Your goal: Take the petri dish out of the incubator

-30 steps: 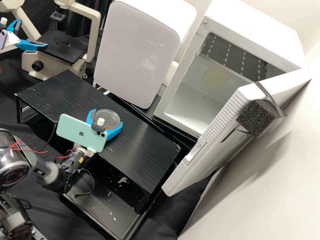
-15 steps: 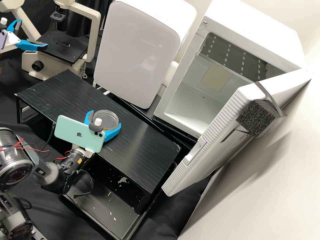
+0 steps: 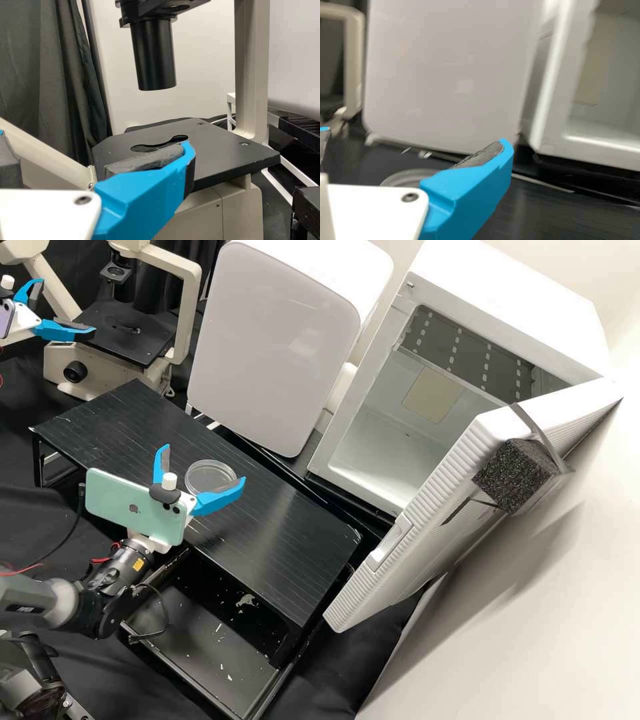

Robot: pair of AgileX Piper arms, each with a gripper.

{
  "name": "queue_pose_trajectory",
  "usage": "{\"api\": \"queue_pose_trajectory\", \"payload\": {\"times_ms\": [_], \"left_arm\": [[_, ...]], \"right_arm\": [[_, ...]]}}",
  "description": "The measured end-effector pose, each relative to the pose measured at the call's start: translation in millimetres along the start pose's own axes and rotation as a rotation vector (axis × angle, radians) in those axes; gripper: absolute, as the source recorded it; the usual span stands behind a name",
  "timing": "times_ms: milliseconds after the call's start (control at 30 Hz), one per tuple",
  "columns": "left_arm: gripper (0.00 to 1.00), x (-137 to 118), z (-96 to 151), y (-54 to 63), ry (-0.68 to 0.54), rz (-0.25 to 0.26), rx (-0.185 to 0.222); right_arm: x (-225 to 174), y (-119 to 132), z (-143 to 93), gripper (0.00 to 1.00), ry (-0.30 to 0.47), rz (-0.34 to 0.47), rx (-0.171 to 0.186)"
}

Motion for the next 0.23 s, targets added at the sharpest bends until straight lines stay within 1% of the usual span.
{"api": "queue_pose_trajectory", "payload": {"times_ms": [100, 167, 233], "left_arm": [[1.00, 0.0, 0.0, 0.0, 0.000, 0.000, 0.000], [1.00, 0.0, 0.0, 0.0, 0.000, 0.000, 0.000], [1.00, 0.0, 0.0, 0.0, 0.000, 0.000, 0.000]], "right_arm": [[-6.9, 5.5, -3.7, 1.00, -0.026, 0.102, 0.046], [-9.9, 7.6, -5.1, 1.00, -0.025, 0.125, 0.081], [-10.5, 7.5, -5.9, 1.00, -0.018, 0.125, 0.114]]}}
